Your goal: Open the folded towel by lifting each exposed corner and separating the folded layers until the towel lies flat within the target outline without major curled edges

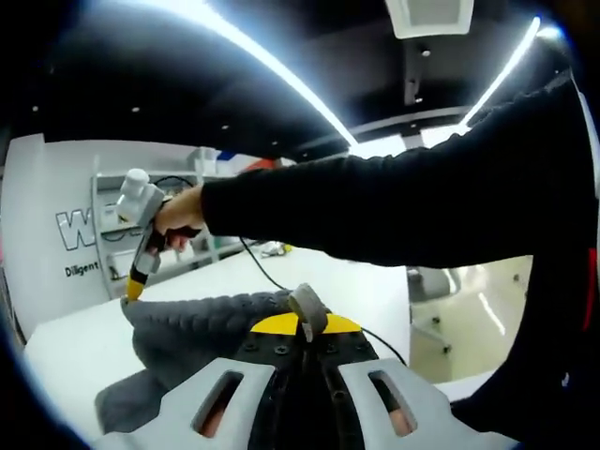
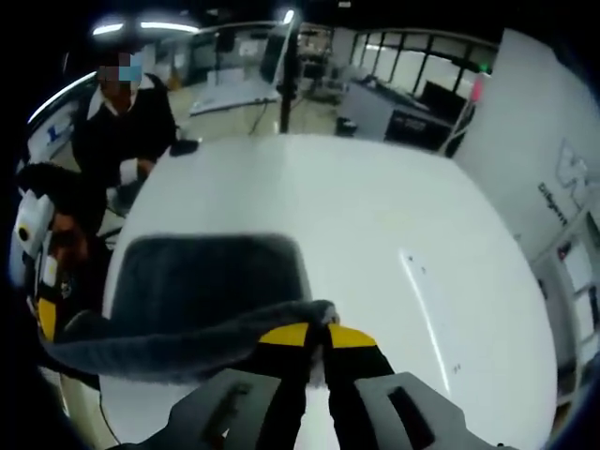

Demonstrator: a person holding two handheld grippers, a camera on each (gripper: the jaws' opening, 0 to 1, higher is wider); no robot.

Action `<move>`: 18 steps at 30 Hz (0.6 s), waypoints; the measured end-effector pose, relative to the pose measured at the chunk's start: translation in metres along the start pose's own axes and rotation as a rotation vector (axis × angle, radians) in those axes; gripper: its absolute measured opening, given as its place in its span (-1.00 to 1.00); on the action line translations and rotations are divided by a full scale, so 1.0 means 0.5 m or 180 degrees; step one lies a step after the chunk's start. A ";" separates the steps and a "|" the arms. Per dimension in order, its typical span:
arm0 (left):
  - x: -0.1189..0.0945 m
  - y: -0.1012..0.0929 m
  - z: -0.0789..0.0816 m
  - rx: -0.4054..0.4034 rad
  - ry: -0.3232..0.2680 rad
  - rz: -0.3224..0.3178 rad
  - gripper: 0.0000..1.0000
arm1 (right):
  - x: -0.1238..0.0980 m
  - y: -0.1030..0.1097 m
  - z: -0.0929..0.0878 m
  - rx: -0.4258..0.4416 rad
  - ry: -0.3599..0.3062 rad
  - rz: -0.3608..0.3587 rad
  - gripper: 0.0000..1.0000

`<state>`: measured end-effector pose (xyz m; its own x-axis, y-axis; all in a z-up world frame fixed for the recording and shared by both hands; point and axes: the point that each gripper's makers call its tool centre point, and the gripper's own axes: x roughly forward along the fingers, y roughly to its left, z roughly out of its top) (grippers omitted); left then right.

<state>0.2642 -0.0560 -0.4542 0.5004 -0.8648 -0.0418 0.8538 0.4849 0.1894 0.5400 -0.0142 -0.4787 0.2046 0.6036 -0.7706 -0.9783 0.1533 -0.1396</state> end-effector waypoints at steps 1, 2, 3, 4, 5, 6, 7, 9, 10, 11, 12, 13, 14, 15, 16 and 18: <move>0.001 -0.001 0.001 0.0003 -0.0006 -0.0011 -0.99 | -0.003 0.000 -0.005 0.0015 -0.0004 0.0000 -0.99; 0.001 -0.003 0.000 0.0007 -0.0010 -0.0024 -0.99 | -0.007 -0.001 -0.010 0.0033 -0.0012 0.0003 -0.99; 0.003 -0.004 0.000 0.0008 -0.0013 -0.0037 -0.99 | -0.011 -0.001 -0.014 0.0057 -0.0029 0.0009 -0.99; 0.003 -0.006 -0.001 0.0010 -0.0013 -0.0051 -0.99 | -0.015 -0.003 -0.018 0.0078 -0.0043 0.0014 -0.99; 0.005 -0.008 -0.003 0.0013 -0.0012 -0.0062 -0.99 | -0.018 -0.004 -0.023 0.0095 -0.0056 0.0015 -0.99; 0.005 -0.008 -0.003 0.0014 -0.0012 -0.0071 -0.99 | -0.021 -0.006 -0.027 0.0111 -0.0065 0.0012 -0.99; 0.006 -0.009 -0.005 0.0012 -0.0009 -0.0081 -0.99 | -0.024 -0.007 -0.032 0.0131 -0.0067 0.0008 -0.99; 0.006 -0.010 -0.005 0.0002 -0.0007 -0.0101 -0.99 | -0.029 -0.009 -0.043 0.0153 -0.0061 -0.0008 -0.99; 0.004 -0.011 -0.004 0.0002 -0.0009 -0.0110 -0.99 | -0.033 -0.010 -0.051 0.0158 -0.0049 -0.0022 -0.99; 0.005 -0.012 -0.004 0.0004 -0.0012 -0.0117 -0.99 | -0.035 -0.012 -0.057 0.0166 -0.0047 -0.0032 -0.99; 0.003 -0.013 -0.003 -0.0003 -0.0014 -0.0128 -0.99 | -0.038 -0.014 -0.062 0.0175 -0.0051 -0.0041 -0.99; 0.003 -0.014 -0.003 -0.0007 -0.0015 -0.0137 -0.99 | -0.041 -0.014 -0.064 0.0183 -0.0056 -0.0046 -0.99; 0.002 -0.015 -0.002 -0.0001 -0.0016 -0.0145 -0.99 | -0.043 -0.015 -0.069 0.0196 -0.0067 -0.0055 -0.99; 0.001 -0.016 -0.002 0.0004 -0.0014 -0.0154 -0.99 | -0.045 -0.015 -0.073 0.0208 -0.0075 -0.0064 -0.99; 0.000 -0.018 -0.002 0.0003 -0.0012 -0.0165 -0.99 | -0.046 -0.015 -0.078 0.0215 -0.0076 -0.0071 -0.99; 0.000 -0.020 -0.002 0.0003 -0.0008 -0.0186 -0.99 | -0.049 -0.016 -0.089 0.0225 -0.0069 -0.0085 -0.99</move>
<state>0.2558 -0.0607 -0.4572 0.4493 -0.8920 -0.0503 0.8814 0.4334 0.1876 0.5412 -0.0650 -0.4866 0.2321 0.6152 -0.7535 -0.9678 0.2240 -0.1152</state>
